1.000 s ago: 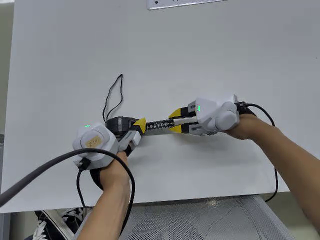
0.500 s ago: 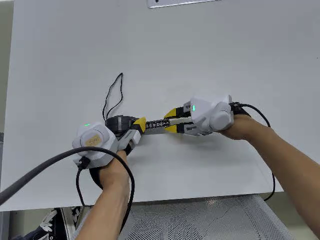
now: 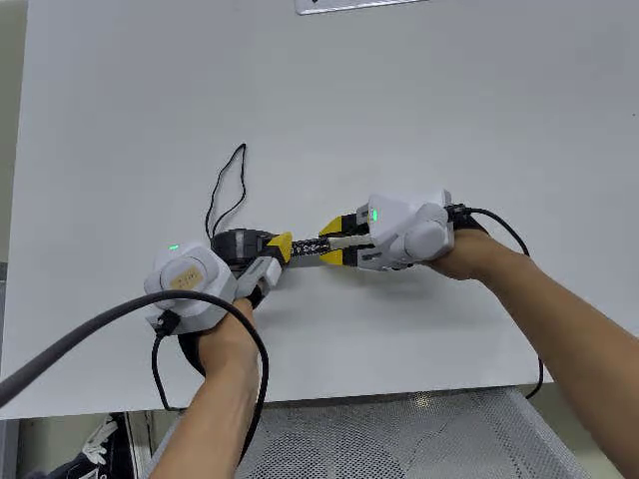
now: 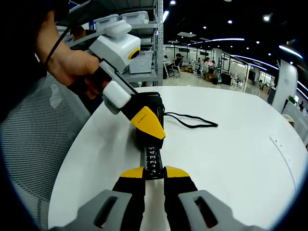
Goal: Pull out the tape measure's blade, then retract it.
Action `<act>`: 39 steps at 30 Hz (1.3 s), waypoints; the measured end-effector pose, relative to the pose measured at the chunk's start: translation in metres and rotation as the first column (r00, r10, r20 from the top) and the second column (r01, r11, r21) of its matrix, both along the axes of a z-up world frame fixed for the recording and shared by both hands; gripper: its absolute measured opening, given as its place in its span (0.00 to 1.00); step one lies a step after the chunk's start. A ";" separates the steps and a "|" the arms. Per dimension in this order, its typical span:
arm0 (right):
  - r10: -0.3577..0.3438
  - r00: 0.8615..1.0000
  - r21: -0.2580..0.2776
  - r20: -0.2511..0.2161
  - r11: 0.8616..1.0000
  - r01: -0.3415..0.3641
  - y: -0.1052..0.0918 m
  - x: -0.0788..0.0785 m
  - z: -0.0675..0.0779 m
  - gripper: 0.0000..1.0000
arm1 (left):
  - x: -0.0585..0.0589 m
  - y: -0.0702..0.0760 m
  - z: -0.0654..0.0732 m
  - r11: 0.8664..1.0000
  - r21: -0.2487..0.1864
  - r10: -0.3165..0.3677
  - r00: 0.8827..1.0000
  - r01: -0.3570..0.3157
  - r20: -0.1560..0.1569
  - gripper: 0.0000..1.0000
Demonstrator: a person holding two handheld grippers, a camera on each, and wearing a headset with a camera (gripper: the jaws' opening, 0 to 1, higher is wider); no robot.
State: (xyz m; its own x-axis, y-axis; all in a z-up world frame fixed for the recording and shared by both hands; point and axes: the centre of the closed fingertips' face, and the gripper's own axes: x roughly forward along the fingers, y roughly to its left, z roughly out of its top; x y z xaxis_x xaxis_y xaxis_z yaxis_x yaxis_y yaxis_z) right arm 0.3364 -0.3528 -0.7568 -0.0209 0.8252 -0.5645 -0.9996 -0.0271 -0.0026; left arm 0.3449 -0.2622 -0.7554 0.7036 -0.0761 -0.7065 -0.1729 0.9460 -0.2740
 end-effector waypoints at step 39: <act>0.000 1.000 0.000 -0.028 1.000 0.000 0.029 -0.004 -0.007 0.12 | -0.001 -0.001 0.000 1.000 -0.007 -0.003 1.000 0.003 -0.001 0.64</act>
State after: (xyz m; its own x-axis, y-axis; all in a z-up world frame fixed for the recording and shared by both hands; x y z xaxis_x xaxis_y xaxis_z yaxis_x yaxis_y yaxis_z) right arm 0.3321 -0.3240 -0.7641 -0.0369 0.8254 -0.5634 -0.9993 -0.0275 0.0253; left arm 0.3439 -0.2631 -0.7551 0.7026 -0.0833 -0.7067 -0.1705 0.9445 -0.2808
